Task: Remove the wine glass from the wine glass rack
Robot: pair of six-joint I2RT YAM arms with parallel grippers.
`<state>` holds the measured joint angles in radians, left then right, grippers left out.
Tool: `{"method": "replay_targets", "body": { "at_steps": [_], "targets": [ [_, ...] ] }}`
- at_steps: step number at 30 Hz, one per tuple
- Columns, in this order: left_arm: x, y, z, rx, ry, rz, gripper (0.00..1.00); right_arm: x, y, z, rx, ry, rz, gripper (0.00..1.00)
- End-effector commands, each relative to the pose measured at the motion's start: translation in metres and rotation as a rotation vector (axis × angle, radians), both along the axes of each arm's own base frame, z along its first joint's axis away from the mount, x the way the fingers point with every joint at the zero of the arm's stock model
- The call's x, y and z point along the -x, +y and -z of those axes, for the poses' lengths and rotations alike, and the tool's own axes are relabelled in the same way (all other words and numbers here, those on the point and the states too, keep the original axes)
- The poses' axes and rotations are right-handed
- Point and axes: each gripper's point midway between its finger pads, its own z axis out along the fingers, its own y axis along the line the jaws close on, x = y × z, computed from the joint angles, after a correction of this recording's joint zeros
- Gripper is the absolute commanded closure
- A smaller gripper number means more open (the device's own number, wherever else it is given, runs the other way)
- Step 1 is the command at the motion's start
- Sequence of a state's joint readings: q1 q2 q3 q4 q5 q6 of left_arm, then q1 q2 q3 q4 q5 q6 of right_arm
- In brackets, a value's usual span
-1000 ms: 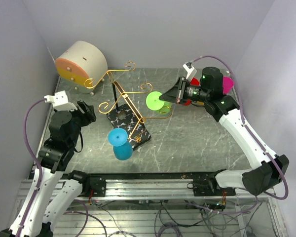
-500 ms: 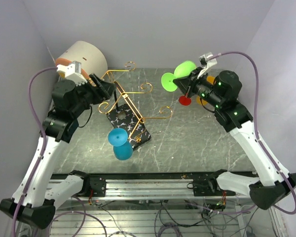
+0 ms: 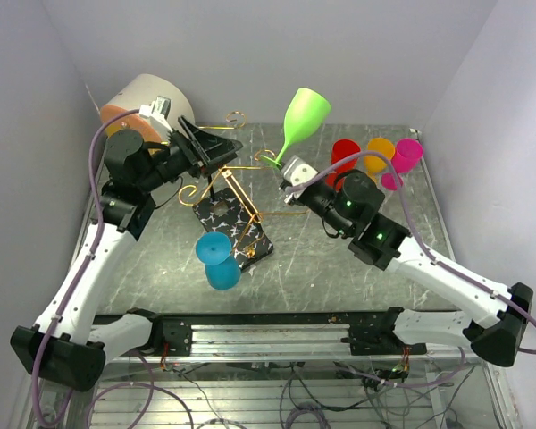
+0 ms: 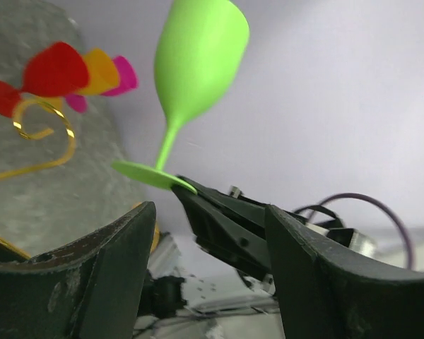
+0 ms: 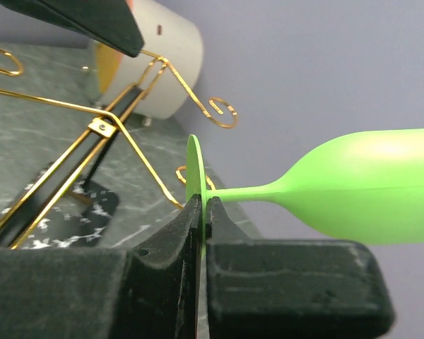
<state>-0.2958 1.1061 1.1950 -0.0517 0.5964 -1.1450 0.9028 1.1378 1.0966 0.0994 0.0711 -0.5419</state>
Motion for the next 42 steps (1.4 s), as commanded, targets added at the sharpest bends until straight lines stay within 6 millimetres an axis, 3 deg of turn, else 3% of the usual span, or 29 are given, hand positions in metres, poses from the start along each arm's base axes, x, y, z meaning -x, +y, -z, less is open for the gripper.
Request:
{"method": "replay_targets", "body": {
  "at_steps": [1,22,26,28,31,32,35,39,42],
  "targets": [
    [0.034,-0.008,-0.019,0.141,0.056,0.156,0.26,-0.003,-0.015,-0.045,-0.032,-0.247,0.130,1.00],
    [0.036,-0.014,0.012,0.158,0.197,0.215,0.29,0.040,0.044,-0.025,0.079,-0.493,0.028,1.00],
    [0.035,-0.015,0.019,0.155,0.205,0.218,0.42,0.047,0.050,-0.020,0.091,-0.526,0.027,1.00],
    [0.034,-0.015,0.022,0.158,0.206,0.220,0.55,0.049,0.050,-0.019,0.089,-0.531,0.033,1.00],
    [0.033,-0.016,0.026,0.167,0.208,0.225,0.88,0.050,0.044,-0.019,0.076,-0.518,0.057,1.00],
    [0.032,-0.016,0.027,0.167,0.209,0.224,0.92,0.050,0.040,-0.019,0.072,-0.506,0.072,0.97],
    [0.030,-0.017,0.032,0.159,0.213,0.219,0.93,0.048,0.024,-0.018,0.056,-0.444,0.131,0.88],
    [0.024,-0.015,0.034,0.152,0.184,0.186,0.93,0.050,-0.006,-0.013,0.009,-0.292,0.201,0.65],
    [0.020,-0.011,0.027,0.145,0.107,0.150,0.93,0.056,-0.035,-0.011,-0.035,-0.162,0.228,0.62]
  ]
}}
